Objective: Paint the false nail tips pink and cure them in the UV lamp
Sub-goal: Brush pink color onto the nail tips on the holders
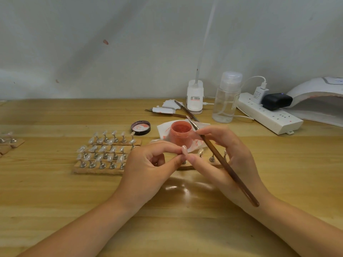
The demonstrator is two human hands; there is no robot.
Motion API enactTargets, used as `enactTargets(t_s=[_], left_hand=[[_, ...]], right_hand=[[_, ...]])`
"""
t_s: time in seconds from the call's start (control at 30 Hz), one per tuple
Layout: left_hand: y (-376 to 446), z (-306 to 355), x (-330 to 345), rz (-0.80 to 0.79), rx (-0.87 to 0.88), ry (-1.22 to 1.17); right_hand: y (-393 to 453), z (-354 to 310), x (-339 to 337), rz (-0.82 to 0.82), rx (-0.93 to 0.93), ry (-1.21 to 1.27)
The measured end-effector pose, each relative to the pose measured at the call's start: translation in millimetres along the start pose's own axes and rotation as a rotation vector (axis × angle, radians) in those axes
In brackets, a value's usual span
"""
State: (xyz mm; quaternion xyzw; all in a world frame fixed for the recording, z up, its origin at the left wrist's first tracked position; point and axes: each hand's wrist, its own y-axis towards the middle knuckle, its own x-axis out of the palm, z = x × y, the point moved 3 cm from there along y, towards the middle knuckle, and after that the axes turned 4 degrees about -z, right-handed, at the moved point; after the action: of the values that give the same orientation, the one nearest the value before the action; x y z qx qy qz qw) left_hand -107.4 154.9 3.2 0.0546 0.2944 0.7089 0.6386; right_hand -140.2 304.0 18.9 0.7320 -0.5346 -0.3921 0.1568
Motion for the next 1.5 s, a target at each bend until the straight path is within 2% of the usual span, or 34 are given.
enactTargets(t_s=[0.47, 0.6, 0.73, 0.97, 1.23, 1.5], left_hand=[[-0.1, 2.3, 1.4, -0.061, 0.014, 0.017], [-0.3, 1.6, 1.7, -0.066, -0.047, -0.004], [0.2, -0.8, 0.6, 0.000, -0.123, 0.044], [1.8, -6.3, 2.1, -0.030, -0.140, 0.272], [2.5, -8.1, 5.8, -0.095, -0.147, 0.320], [2.4, -12.5, 7.1, -0.125, -0.176, 0.348]], right_hand=[[-1.1, 5.9, 4.2, -0.022, -0.070, -0.054], [-0.3, 7.1, 1.5, 0.005, -0.039, -0.018], [1.7, 13.0, -7.8, 0.048, 0.015, 0.006], [4.9, 25.0, -10.6, -0.011, 0.001, -0.128], [7.2, 23.4, -4.9, -0.013, 0.001, -0.128], [7.8, 23.6, -1.5, -0.120, 0.083, -0.122]])
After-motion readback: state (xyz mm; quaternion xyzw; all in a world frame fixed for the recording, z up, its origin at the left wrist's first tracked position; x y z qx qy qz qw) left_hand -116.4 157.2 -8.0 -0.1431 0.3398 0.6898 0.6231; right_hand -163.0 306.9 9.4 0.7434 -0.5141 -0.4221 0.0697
